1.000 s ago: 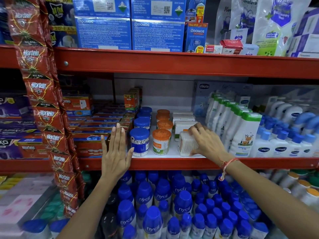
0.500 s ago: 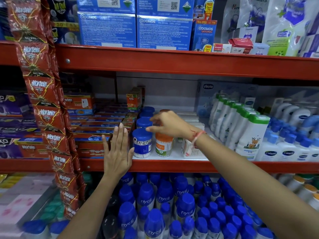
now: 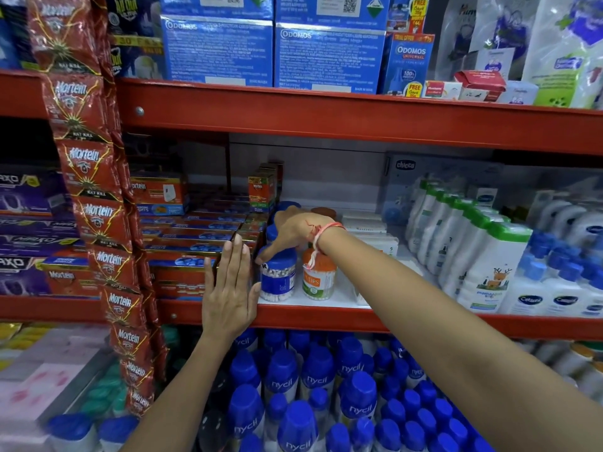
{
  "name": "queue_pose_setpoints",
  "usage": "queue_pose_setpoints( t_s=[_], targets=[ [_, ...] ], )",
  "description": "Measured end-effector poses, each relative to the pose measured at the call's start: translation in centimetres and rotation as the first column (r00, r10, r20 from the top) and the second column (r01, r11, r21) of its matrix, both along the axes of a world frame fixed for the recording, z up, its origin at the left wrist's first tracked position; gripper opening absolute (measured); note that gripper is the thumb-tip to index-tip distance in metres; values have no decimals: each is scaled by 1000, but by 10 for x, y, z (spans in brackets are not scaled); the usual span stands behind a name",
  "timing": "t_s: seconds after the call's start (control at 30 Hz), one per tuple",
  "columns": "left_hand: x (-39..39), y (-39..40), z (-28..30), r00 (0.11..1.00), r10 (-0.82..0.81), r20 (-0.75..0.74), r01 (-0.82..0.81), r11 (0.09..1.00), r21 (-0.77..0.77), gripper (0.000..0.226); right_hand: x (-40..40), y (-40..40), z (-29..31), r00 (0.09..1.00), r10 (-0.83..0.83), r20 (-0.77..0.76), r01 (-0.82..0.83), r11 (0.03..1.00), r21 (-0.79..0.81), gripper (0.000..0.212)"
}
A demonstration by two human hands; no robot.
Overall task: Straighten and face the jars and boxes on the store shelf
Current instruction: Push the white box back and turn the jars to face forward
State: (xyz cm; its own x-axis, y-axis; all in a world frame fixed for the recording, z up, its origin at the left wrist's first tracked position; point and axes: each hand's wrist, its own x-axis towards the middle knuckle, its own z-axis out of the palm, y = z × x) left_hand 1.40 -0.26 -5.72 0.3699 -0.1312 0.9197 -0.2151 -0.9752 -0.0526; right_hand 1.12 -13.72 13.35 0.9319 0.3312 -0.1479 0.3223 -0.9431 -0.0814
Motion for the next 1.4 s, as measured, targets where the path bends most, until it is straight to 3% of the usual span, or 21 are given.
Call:
queue_pose_setpoints(
  t_s=[0.13,0.17,0.27,0.3,0.37,0.47,0.53,0.6,0.67,0.77,0.87,0.93,1.4],
  targets=[
    [-1,0,0,1000,-4,-3,4,1000,-2,59,-23,-19,14,998,-44,-39,47,996,73,43],
    [-1,-1,0,1000,-4,-4,4,1000,-4,59,-5,-24,5,997,-77,22,73,984,162,42],
    [-1,0,0,1000,-3,-9,3,1000,-4,59,18,-33,-4,987,-73,141,60,994,90,39],
    [-1,0,-1,1000,-5,-10,5,1000,-5,59,23,-28,-7,992,-81,98,73,994,81,41],
    [0,0,-1,1000,-14,-12,13,1000,-12,59,2,-16,-3,973,-141,-184,173,970,170,54],
    [1,0,-2,1000,-21,-16,21,1000,-22,59,-29,-8,20,978,-64,-197,76,996,55,62],
    [1,0,-2,999,-29,-20,29,999,-27,58,-18,-6,13,989,-37,-143,38,999,4,64],
    [0,1,-2,999,-34,-21,33,999,-28,58,-13,-2,12,983,-19,-184,8,998,-62,66],
    [0,0,-2,1000,-27,-14,26,999,-25,57,-12,-11,11,986,-15,-164,5,998,-58,62],
    [0,0,-1,1000,-23,-6,23,999,-23,57,-8,-24,10,996,-92,-13,92,996,20,46],
    [0,1,-2,1000,-19,-7,18,1000,-16,58,-10,-11,10,994,37,-102,-42,998,-45,63],
    [0,1,-2,1000,-22,-11,22,1000,-20,58,-8,-2,12,992,94,-79,-100,992,-80,71],
    [0,0,-2,1000,-16,-7,16,1000,-23,57,-12,-17,12,999,29,-42,-32,996,-89,61]
  ],
)
